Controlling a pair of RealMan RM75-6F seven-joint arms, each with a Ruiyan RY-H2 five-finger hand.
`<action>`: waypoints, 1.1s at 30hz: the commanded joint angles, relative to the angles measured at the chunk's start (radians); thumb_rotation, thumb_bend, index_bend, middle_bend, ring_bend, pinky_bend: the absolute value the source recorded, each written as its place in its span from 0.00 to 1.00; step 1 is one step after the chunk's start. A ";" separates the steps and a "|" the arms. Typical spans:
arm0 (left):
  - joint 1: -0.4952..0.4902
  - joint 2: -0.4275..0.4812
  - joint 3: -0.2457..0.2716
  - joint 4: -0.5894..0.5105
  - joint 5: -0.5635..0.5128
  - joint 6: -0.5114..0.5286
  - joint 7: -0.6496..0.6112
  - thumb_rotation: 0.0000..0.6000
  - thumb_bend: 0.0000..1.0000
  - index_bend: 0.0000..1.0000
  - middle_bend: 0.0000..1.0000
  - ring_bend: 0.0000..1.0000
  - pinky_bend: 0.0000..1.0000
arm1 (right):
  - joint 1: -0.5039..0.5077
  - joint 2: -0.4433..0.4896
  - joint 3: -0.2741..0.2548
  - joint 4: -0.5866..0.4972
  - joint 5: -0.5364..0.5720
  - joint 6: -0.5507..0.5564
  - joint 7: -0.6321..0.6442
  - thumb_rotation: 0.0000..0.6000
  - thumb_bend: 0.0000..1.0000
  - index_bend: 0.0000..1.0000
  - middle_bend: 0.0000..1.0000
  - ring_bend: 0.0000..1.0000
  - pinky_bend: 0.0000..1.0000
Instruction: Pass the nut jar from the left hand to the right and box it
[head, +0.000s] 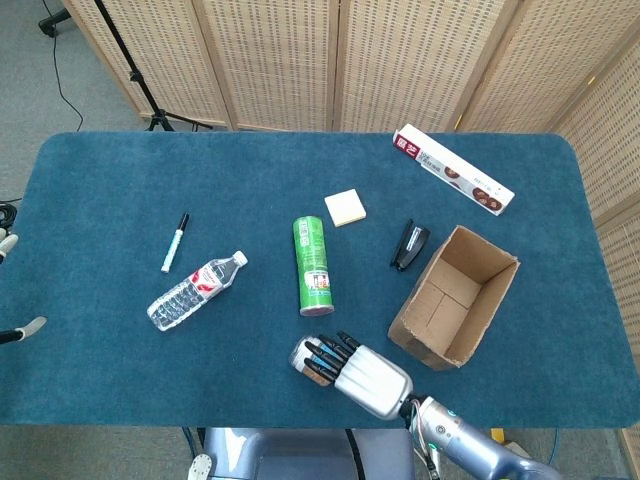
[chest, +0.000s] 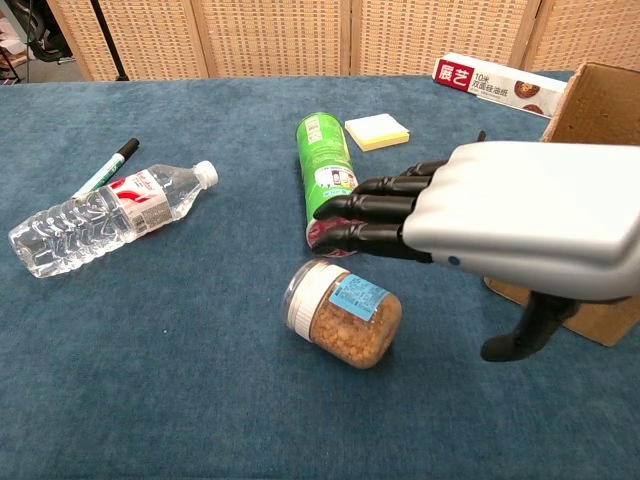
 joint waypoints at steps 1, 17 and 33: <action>0.001 0.001 -0.002 0.000 0.001 -0.003 -0.003 1.00 0.00 0.00 0.00 0.00 0.03 | 0.052 -0.091 0.001 0.029 0.151 -0.002 -0.129 1.00 0.00 0.00 0.00 0.00 0.17; 0.010 0.004 -0.016 0.001 0.006 -0.016 -0.010 1.00 0.00 0.00 0.00 0.00 0.03 | 0.211 -0.305 -0.031 0.104 0.446 0.166 -0.359 1.00 0.00 0.00 0.00 0.00 0.18; 0.011 0.011 -0.025 0.007 0.007 -0.039 -0.032 1.00 0.00 0.00 0.00 0.00 0.03 | 0.305 -0.362 -0.088 0.212 0.373 0.192 -0.230 1.00 0.18 0.51 0.45 0.37 0.52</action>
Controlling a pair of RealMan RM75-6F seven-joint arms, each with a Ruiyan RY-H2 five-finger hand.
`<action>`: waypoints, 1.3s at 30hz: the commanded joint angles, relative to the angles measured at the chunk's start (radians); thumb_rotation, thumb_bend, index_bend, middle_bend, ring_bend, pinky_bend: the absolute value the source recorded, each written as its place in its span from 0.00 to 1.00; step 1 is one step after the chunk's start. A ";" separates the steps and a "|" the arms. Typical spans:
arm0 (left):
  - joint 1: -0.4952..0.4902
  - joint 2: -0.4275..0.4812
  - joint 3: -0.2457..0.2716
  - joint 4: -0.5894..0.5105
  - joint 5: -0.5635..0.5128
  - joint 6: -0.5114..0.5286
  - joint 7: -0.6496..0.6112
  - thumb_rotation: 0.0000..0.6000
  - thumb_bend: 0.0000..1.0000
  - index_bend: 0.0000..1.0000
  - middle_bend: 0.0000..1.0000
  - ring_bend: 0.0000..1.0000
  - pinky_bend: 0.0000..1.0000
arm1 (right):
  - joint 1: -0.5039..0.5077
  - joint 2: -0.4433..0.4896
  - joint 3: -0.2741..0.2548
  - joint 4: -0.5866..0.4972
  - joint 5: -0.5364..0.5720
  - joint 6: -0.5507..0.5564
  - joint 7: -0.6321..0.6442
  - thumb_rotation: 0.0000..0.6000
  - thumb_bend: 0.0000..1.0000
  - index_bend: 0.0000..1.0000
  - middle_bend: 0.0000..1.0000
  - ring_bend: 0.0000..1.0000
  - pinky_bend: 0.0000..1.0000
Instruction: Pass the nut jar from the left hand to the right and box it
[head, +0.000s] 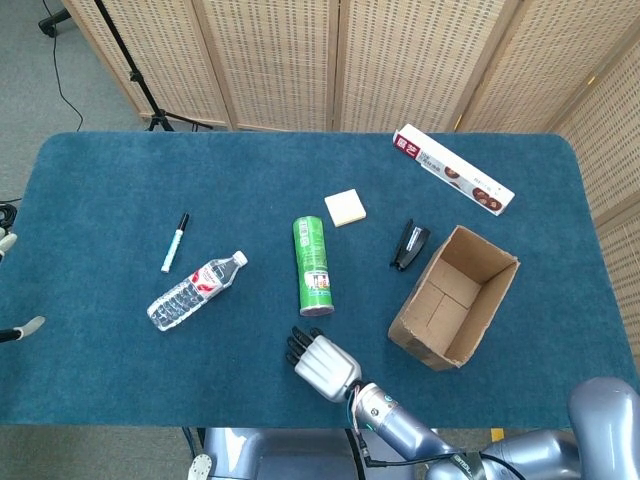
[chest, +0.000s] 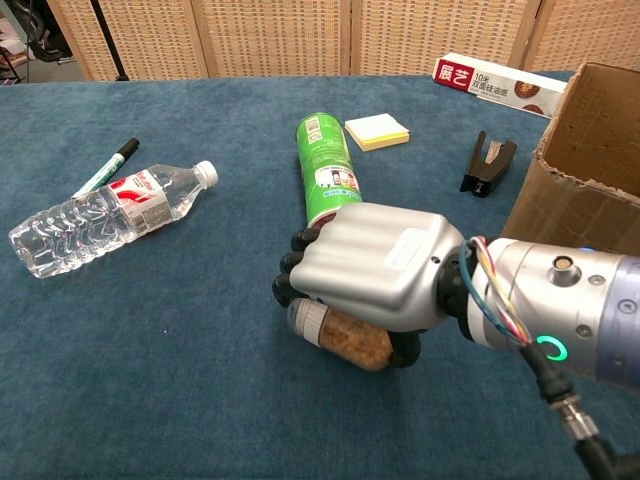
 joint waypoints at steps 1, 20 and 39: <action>-0.001 0.000 -0.001 0.000 0.000 -0.005 -0.001 1.00 0.00 0.00 0.00 0.00 0.03 | -0.001 0.001 -0.019 0.044 -0.159 -0.018 0.152 1.00 0.27 0.56 0.51 0.42 0.54; -0.002 -0.001 -0.003 -0.012 0.006 -0.020 0.024 1.00 0.00 0.00 0.00 0.00 0.03 | 0.019 0.205 0.169 -0.023 -0.396 0.087 0.436 1.00 0.52 0.64 0.62 0.49 0.55; 0.003 0.008 -0.003 -0.038 0.002 -0.023 0.048 1.00 0.00 0.00 0.00 0.00 0.03 | -0.274 0.665 0.219 -0.127 -0.253 0.295 0.785 1.00 0.60 0.64 0.63 0.49 0.55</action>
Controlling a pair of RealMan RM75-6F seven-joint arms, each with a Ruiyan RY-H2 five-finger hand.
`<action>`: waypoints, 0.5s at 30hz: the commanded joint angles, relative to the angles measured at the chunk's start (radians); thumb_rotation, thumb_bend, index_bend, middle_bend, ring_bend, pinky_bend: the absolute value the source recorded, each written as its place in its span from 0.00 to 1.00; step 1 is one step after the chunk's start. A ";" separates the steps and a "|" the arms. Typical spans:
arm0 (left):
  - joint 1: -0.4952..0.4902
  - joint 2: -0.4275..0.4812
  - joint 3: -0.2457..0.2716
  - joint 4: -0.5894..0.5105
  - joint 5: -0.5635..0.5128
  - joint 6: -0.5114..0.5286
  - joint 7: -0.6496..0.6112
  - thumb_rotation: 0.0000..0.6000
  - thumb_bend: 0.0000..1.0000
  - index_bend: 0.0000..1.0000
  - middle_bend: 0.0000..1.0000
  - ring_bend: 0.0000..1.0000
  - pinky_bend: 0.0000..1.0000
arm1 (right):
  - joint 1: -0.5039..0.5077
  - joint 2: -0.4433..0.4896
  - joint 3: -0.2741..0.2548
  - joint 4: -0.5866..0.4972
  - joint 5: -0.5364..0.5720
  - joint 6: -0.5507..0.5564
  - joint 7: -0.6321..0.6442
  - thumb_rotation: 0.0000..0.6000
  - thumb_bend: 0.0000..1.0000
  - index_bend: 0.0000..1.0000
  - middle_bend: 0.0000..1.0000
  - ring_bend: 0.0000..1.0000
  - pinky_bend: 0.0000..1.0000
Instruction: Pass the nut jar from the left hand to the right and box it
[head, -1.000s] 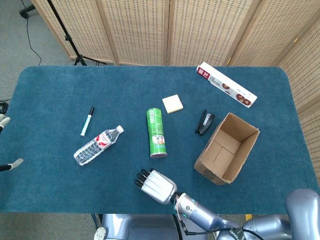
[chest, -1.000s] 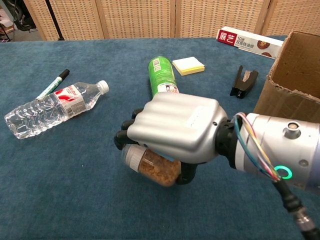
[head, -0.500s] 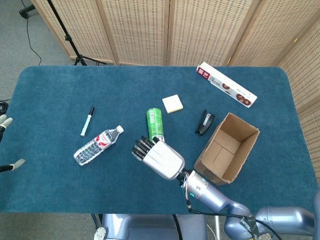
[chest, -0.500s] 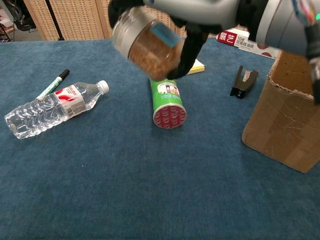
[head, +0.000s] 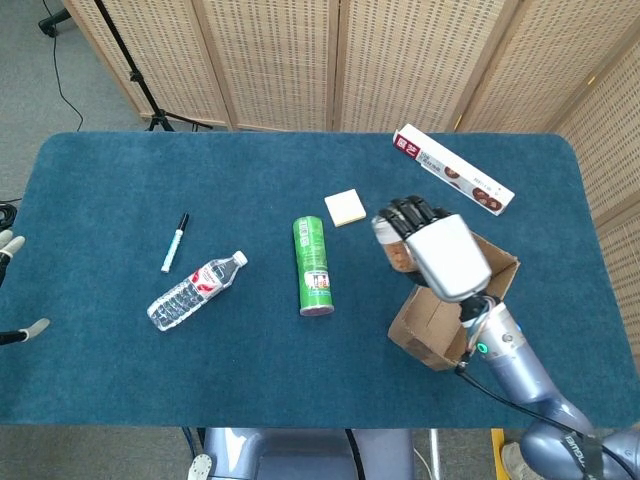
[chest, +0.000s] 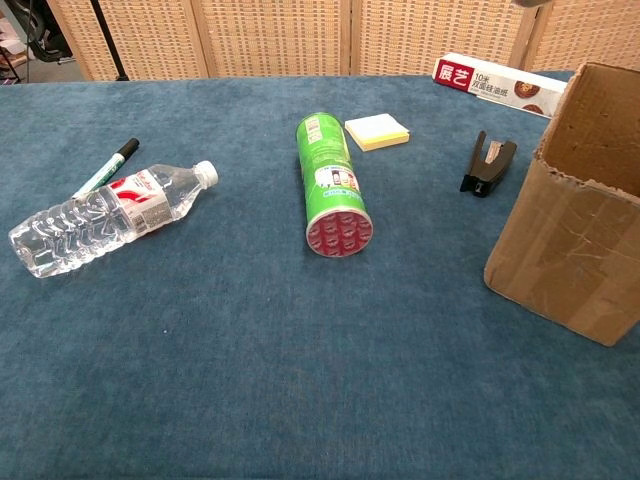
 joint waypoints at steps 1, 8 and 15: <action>-0.001 0.003 0.002 -0.003 0.003 -0.008 -0.002 1.00 0.00 0.00 0.00 0.00 0.03 | -0.106 0.090 -0.042 -0.036 0.034 0.047 0.109 1.00 0.61 0.64 0.63 0.49 0.55; -0.001 0.004 0.006 -0.007 0.018 -0.004 -0.001 1.00 0.00 0.00 0.00 0.00 0.03 | -0.161 0.087 -0.100 0.014 0.066 0.021 0.188 1.00 0.64 0.64 0.63 0.49 0.55; 0.002 0.004 0.005 -0.005 0.013 -0.005 0.000 1.00 0.00 0.00 0.00 0.00 0.03 | -0.149 0.033 -0.110 0.095 0.125 -0.057 0.268 1.00 0.65 0.64 0.63 0.49 0.55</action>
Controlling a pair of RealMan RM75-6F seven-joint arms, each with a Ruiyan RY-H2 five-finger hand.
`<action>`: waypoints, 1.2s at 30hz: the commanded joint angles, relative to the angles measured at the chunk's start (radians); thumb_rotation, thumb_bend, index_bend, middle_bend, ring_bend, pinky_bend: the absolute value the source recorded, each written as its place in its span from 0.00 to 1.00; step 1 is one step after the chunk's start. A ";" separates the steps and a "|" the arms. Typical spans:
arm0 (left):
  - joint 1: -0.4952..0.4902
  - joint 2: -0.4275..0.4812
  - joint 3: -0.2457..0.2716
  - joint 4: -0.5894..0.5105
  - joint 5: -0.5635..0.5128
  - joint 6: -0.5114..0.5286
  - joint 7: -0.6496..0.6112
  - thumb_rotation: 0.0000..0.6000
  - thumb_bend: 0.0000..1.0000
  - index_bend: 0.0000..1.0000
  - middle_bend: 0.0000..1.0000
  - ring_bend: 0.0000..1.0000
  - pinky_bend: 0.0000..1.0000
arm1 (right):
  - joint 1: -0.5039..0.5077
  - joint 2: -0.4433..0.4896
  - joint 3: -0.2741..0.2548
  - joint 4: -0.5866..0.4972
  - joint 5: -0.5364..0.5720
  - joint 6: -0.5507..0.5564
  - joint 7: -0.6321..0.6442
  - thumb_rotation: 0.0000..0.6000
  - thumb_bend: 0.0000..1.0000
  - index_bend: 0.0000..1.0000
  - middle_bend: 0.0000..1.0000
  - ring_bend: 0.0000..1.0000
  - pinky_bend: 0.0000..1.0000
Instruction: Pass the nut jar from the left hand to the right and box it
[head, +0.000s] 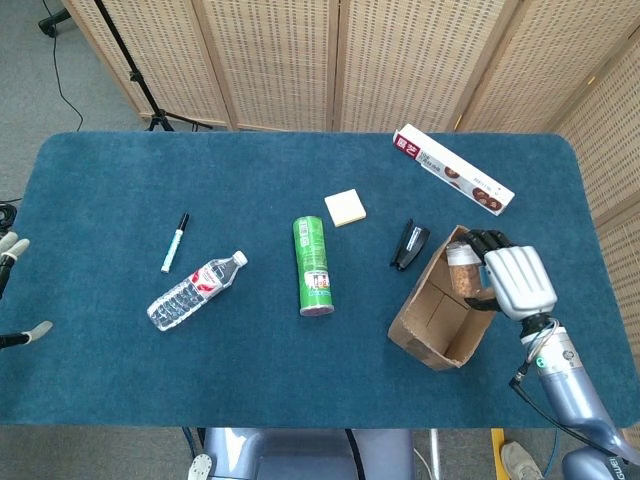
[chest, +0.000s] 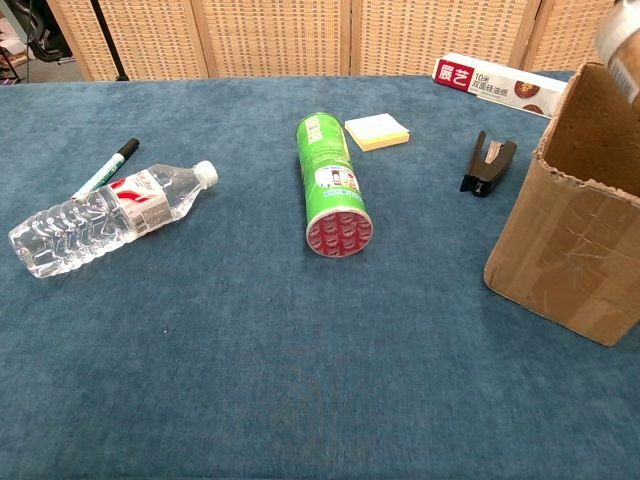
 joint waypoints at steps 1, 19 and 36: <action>0.000 -0.001 -0.001 0.001 -0.004 -0.002 0.001 1.00 0.00 0.00 0.00 0.00 0.03 | 0.004 -0.016 -0.004 0.018 0.017 -0.020 0.017 1.00 0.65 0.64 0.63 0.49 0.55; -0.005 0.000 -0.002 0.000 -0.006 -0.016 0.001 1.00 0.00 0.00 0.00 0.00 0.03 | -0.016 0.137 -0.016 -0.117 0.028 -0.084 0.089 1.00 0.00 0.00 0.00 0.00 0.21; 0.026 -0.048 0.015 0.022 0.015 0.038 0.060 1.00 0.00 0.00 0.00 0.00 0.03 | -0.294 -0.103 -0.148 0.288 -0.520 0.426 0.132 1.00 0.00 0.00 0.00 0.00 0.19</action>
